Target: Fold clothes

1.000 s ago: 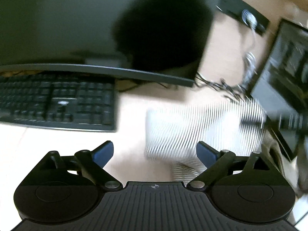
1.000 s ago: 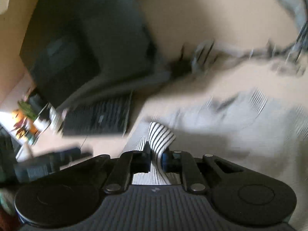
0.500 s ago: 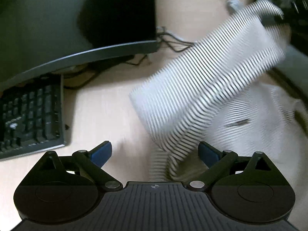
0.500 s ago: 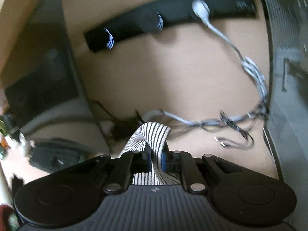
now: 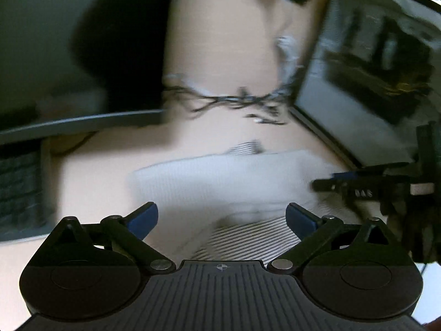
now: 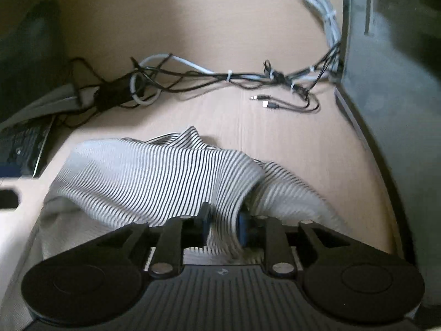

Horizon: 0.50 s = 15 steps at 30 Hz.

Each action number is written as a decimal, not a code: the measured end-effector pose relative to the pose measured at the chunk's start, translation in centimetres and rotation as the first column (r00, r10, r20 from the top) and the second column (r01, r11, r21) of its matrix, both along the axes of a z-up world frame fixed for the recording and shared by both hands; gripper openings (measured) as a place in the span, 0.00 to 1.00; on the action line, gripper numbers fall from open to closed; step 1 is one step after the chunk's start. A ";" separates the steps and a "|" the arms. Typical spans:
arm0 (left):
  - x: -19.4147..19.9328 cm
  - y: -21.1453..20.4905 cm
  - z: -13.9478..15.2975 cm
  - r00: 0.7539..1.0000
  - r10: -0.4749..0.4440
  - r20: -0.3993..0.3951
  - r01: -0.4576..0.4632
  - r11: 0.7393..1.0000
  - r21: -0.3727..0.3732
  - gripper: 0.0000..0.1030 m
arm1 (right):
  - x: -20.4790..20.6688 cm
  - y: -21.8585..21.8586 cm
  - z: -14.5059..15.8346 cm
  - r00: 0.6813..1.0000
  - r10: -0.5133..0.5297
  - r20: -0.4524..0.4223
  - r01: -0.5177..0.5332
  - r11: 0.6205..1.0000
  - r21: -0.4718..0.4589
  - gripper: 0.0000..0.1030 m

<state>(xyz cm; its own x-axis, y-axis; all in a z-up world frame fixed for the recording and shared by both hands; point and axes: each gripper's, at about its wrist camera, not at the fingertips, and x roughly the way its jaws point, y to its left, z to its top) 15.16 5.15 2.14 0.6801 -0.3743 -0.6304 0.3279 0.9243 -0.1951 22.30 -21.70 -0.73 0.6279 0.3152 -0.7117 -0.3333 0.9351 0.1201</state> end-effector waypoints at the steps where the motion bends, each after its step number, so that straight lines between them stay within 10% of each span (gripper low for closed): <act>1: 0.3 -0.9 -0.3 1.000 -0.023 0.003 0.023 1.000 -0.003 0.99 | -1.2 -0.9 0.7 1.000 -0.006 0.011 0.006 1.000 0.011 0.47; 8: 1.2 -5.1 -5.9 0.995 -0.040 -0.088 0.041 0.999 0.015 1.00 | -10.5 -11.6 3.5 0.955 -0.297 -0.016 0.297 0.952 0.070 0.47; 15: -0.6 -4.9 -7.4 0.994 -0.113 -0.010 0.113 0.985 0.127 1.00 | -17.7 -22.8 1.8 0.697 -0.680 -0.226 0.714 0.630 0.305 0.34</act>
